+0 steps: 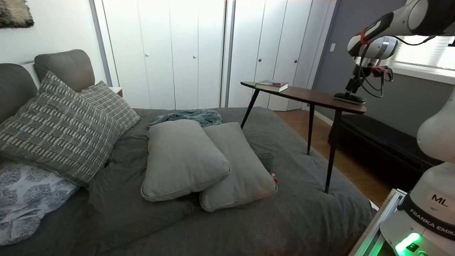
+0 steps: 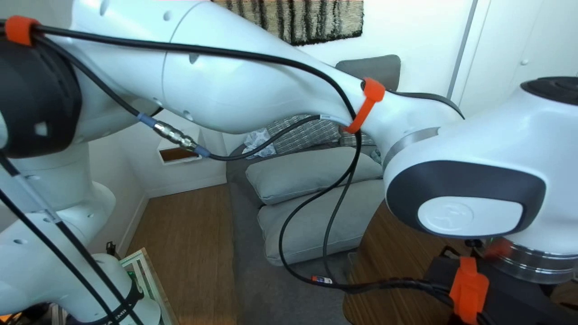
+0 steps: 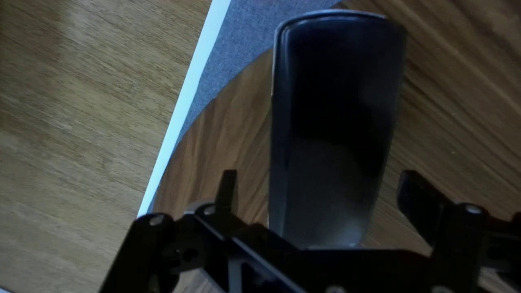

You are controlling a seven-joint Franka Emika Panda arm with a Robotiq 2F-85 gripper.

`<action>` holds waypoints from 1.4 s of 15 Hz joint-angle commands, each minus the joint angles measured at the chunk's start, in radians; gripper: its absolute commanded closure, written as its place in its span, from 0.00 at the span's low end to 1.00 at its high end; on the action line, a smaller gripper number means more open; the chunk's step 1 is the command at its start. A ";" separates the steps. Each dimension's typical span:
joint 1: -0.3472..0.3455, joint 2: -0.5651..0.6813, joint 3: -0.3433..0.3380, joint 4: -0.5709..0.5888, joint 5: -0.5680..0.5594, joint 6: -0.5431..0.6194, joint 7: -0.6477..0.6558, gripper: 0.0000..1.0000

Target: Put the black case on the seat of the chair

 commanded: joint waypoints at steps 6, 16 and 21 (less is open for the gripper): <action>-0.038 0.066 0.035 0.098 0.024 -0.092 -0.027 0.00; -0.043 0.114 0.046 0.156 0.021 -0.131 -0.007 0.41; -0.047 0.104 0.047 0.157 0.017 -0.126 -0.007 0.55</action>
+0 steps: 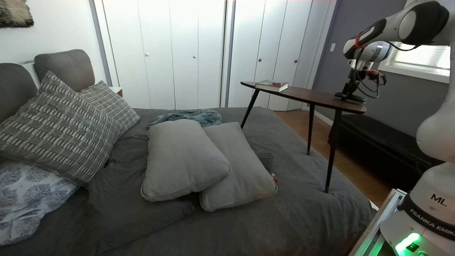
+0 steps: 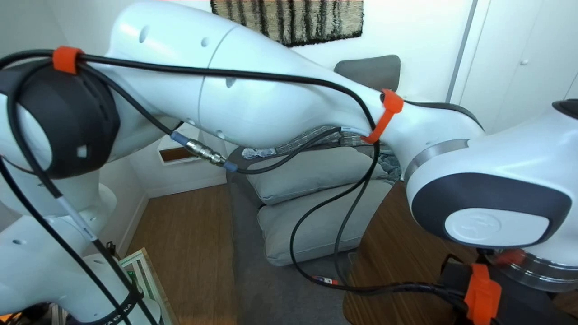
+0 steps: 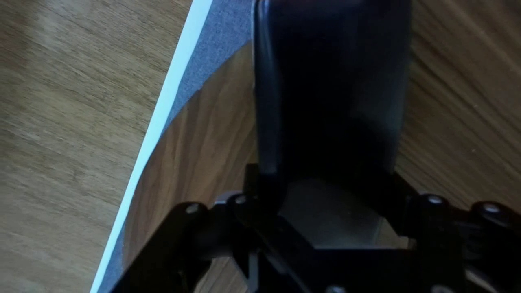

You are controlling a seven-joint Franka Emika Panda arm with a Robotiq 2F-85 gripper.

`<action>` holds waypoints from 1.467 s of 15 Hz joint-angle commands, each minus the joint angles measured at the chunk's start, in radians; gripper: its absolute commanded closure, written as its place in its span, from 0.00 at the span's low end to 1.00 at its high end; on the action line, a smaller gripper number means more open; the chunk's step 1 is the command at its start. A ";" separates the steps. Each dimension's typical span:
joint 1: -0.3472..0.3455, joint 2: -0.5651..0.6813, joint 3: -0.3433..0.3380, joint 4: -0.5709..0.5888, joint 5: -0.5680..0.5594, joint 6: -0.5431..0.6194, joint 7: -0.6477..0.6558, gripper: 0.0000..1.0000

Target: Put the black case on the seat of the chair

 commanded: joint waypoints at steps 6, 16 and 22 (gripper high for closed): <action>0.026 -0.194 0.023 -0.169 -0.012 0.073 -0.105 0.55; 0.289 -0.636 -0.007 -0.628 -0.076 0.205 -0.208 0.55; 0.410 -0.695 -0.041 -0.702 -0.101 0.150 -0.180 0.30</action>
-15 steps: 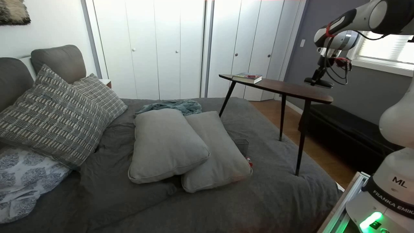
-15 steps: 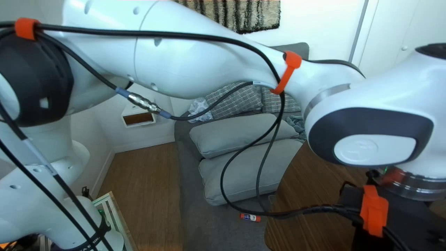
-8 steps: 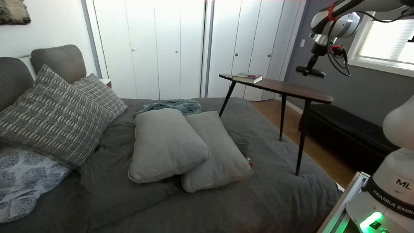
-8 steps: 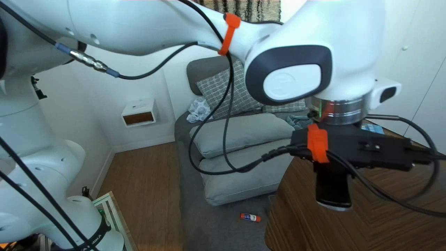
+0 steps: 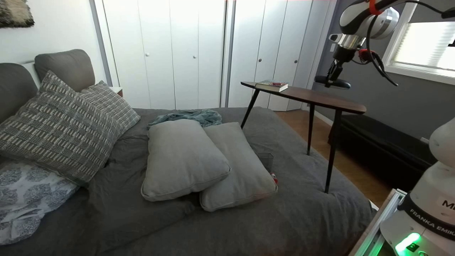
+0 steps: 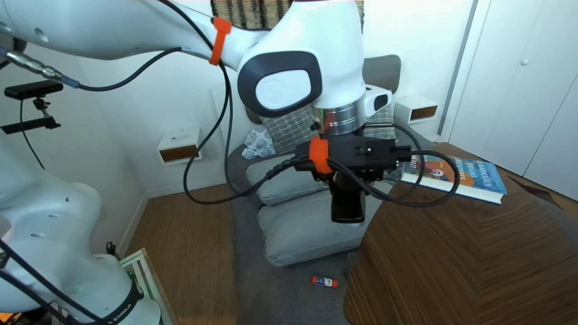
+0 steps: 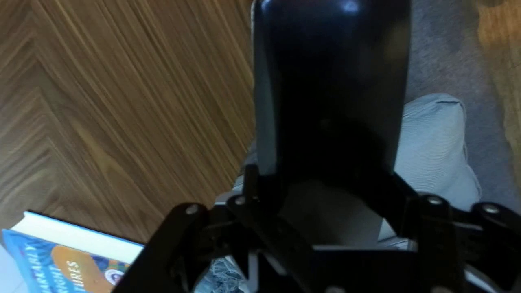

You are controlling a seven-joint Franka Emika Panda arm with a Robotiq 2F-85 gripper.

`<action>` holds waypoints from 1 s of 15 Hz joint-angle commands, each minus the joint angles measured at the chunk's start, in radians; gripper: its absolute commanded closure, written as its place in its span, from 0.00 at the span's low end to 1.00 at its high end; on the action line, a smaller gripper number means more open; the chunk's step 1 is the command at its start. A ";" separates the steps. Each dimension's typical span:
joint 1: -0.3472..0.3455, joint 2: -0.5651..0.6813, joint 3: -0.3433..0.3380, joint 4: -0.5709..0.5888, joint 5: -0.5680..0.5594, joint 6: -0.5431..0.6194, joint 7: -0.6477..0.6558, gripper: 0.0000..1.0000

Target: Put the black case on the seat of the chair

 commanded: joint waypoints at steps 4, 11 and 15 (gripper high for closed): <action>0.055 -0.027 -0.052 -0.033 -0.014 -0.003 0.003 0.30; 0.142 0.009 -0.025 -0.099 -0.005 0.036 0.006 0.55; 0.223 0.054 0.043 -0.160 -0.049 0.065 0.079 0.55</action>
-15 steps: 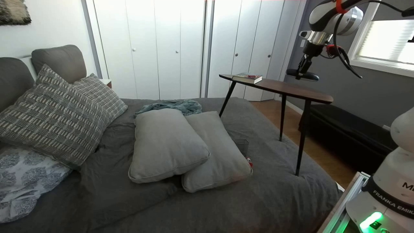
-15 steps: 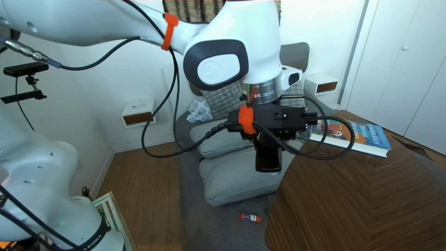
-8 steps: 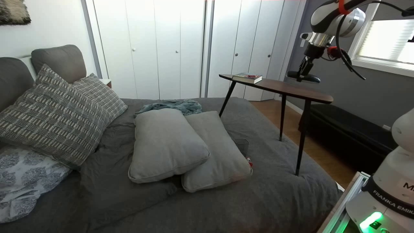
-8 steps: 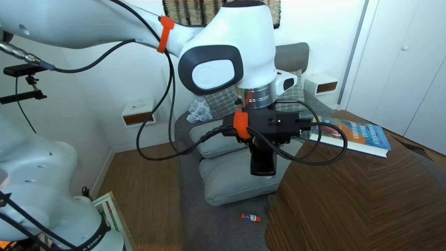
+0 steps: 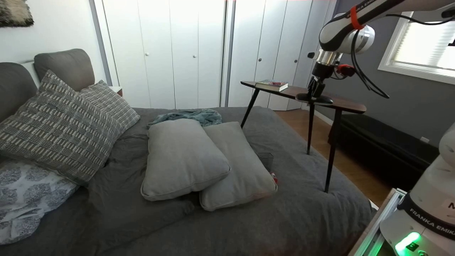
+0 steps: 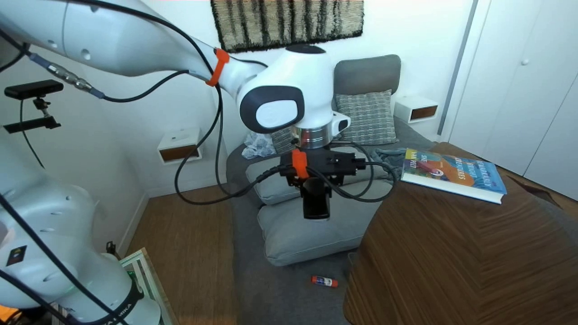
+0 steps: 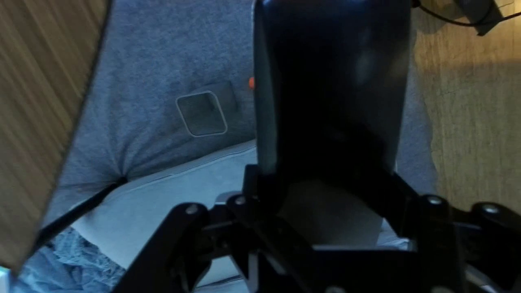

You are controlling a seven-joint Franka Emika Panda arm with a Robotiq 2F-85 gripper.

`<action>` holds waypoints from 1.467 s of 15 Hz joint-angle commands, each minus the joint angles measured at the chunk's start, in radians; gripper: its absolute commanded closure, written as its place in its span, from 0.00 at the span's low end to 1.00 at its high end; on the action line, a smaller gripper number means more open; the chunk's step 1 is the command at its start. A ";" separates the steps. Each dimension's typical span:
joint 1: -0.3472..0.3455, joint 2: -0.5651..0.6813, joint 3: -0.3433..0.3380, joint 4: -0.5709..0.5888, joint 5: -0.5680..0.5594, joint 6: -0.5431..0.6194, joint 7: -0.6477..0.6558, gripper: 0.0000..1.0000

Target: Put the black case on the seat of the chair

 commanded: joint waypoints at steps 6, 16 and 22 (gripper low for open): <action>0.100 0.060 0.092 -0.067 -0.061 0.010 0.074 0.30; 0.181 0.422 0.110 0.078 -0.157 0.090 0.630 0.55; 0.178 0.779 0.108 0.284 -0.226 0.066 0.979 0.55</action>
